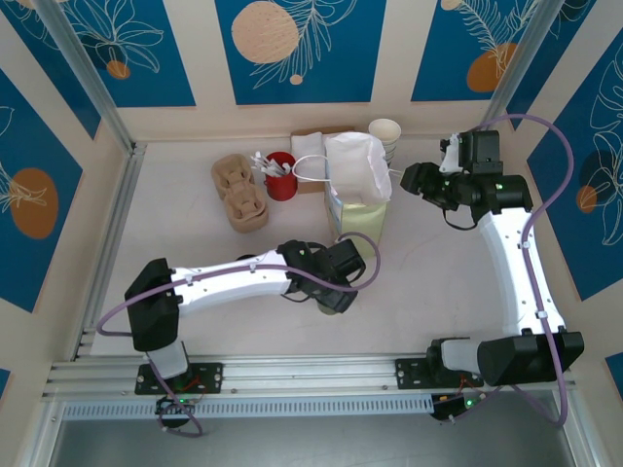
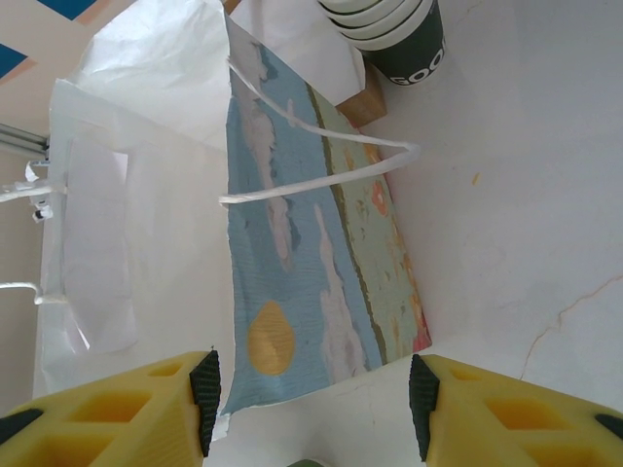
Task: Pack the takeout coffee
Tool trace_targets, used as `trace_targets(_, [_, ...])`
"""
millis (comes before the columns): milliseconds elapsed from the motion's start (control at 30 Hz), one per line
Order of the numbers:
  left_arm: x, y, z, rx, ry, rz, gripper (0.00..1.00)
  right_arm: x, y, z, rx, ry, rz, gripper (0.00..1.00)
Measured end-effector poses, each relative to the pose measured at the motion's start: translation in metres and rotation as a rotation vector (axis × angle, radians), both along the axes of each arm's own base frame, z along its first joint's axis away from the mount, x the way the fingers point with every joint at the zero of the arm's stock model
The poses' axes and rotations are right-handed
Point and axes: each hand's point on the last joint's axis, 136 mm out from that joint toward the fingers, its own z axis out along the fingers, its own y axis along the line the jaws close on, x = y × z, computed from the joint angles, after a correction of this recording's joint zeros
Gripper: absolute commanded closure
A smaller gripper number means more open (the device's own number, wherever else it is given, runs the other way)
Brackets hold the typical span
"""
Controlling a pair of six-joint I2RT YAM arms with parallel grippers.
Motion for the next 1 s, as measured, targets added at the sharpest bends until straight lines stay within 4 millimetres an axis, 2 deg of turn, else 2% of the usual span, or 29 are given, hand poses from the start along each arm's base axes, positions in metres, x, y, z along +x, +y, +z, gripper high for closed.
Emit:
trace_targets(433, [0.013,0.016,0.0,0.057,-0.041,0.049,0.21,0.0,-0.001,0.0,0.004,-0.002,-0.001,0.44])
trace_targets(867, [0.049,0.085,-0.001,0.077,-0.055,0.218,0.19,0.0,0.0,0.001,0.009,-0.001,0.004,0.44])
trace_targets(1000, [0.061,0.101,0.0,0.066,-0.059,0.269,0.19,0.0,-0.001,0.001,0.013,-0.001,0.004,0.44])
